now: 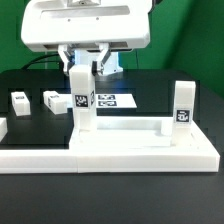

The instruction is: Assemble desk

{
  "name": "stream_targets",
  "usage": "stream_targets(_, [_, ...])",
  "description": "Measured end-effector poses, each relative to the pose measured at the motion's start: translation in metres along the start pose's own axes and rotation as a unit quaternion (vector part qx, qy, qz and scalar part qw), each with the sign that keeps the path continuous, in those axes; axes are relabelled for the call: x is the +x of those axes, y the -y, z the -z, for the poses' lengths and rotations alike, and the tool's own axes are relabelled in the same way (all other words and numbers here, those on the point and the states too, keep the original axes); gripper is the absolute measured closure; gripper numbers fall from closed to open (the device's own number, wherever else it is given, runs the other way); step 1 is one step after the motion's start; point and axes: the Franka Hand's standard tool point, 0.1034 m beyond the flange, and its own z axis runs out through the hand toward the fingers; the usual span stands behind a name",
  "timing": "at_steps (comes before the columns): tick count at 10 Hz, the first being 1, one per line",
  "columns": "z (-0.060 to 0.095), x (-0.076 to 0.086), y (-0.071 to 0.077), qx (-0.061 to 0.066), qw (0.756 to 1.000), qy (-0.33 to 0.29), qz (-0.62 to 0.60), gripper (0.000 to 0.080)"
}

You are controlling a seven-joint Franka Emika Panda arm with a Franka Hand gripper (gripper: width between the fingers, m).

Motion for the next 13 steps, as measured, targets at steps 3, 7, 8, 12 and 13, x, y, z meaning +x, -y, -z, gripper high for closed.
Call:
stream_targets(3, [-0.006, 0.002, 0.000, -0.003, 1.000, -0.008, 0.002, 0.0509])
stream_targets(7, [-0.014, -0.002, 0.001, -0.005, 1.000, -0.008, 0.005, 0.0509])
stream_targets(8, [-0.015, -0.001, 0.004, -0.007, 1.000, -0.027, 0.006, 0.0509])
stream_targets(12, [-0.012, -0.014, 0.006, -0.029, 0.997, -0.064, -0.026, 0.0509])
stream_targets(13, [-0.013, -0.015, 0.005, -0.030, 0.997, -0.058, -0.027, 0.0499])
